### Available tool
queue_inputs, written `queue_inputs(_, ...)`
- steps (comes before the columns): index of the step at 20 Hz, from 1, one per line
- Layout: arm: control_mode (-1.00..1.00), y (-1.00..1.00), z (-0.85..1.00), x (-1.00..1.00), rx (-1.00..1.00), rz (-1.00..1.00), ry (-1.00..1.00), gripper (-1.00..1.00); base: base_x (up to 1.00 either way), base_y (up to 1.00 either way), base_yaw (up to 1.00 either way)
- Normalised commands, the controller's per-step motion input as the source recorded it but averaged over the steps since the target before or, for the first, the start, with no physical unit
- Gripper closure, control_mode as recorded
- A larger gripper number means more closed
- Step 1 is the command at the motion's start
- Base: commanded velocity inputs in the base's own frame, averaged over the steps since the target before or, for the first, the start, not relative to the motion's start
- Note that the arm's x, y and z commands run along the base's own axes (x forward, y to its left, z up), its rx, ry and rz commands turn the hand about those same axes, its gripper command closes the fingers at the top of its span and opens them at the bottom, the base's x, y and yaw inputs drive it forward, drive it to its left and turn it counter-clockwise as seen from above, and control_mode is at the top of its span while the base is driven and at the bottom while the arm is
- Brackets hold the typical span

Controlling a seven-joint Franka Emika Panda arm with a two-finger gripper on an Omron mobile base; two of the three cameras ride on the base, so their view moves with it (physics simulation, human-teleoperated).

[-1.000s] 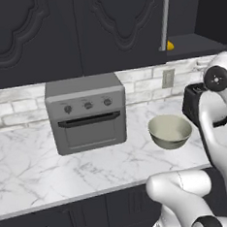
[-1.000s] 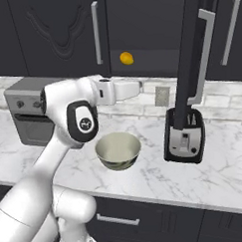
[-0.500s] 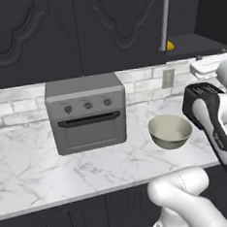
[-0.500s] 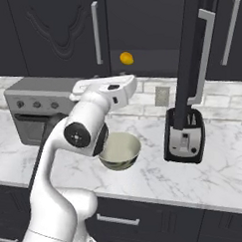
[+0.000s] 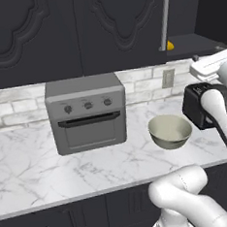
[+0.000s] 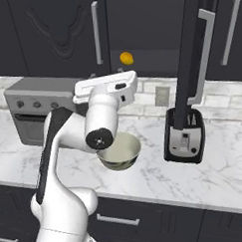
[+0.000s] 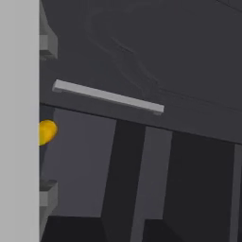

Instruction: Open the cabinet. Pick the orange and mango from the cabinet and place them into the bowl. Then close the cabinet.

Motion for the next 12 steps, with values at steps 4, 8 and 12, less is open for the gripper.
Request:
queue_inputs(4,-1.00,0.89,0.00,0.41,0.00,-0.01,0.00,-1.00,0.00,0.00,0.00)
queue_inputs(8,-1.00,0.81,0.07,0.45,0.00,-0.02,0.02,-1.00,0.00,0.00,0.00)
queue_inputs(12,-1.00,0.31,0.08,0.46,0.00,0.00,0.19,-1.00,0.00,0.00,0.00)
